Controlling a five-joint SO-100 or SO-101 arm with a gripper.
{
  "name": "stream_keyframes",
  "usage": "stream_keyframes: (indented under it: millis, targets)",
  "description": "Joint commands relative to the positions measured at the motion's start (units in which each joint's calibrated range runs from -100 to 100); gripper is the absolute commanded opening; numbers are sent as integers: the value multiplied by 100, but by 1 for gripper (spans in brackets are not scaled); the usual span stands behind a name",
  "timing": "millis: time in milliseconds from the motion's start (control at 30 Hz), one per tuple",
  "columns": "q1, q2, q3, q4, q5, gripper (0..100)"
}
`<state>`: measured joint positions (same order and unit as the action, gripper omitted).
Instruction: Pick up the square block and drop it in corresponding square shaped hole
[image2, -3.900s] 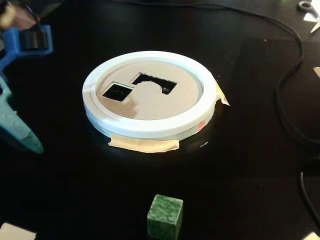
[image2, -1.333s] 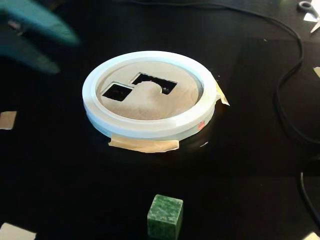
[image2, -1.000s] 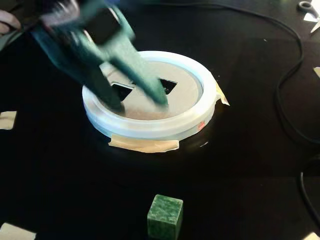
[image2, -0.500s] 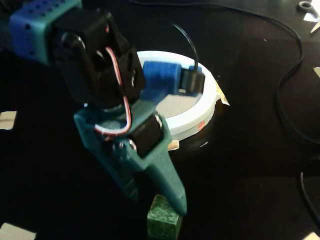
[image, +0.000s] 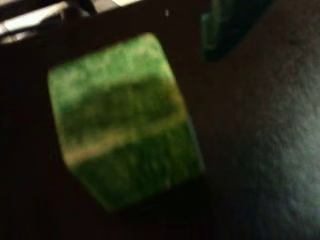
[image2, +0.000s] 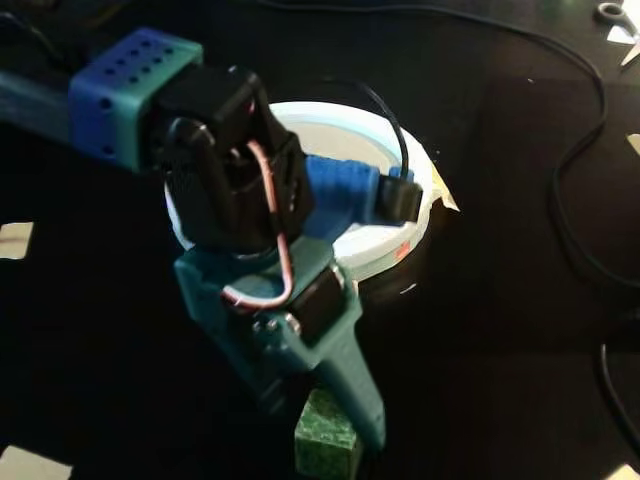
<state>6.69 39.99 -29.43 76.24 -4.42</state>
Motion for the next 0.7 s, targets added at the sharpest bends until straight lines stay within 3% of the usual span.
stream_keyframes:
  millis: [0, 667]
  targets:
    - [-357, 107, -482, -92, 20, 70]
    - [-207, 546, -482, -323, 20, 68]
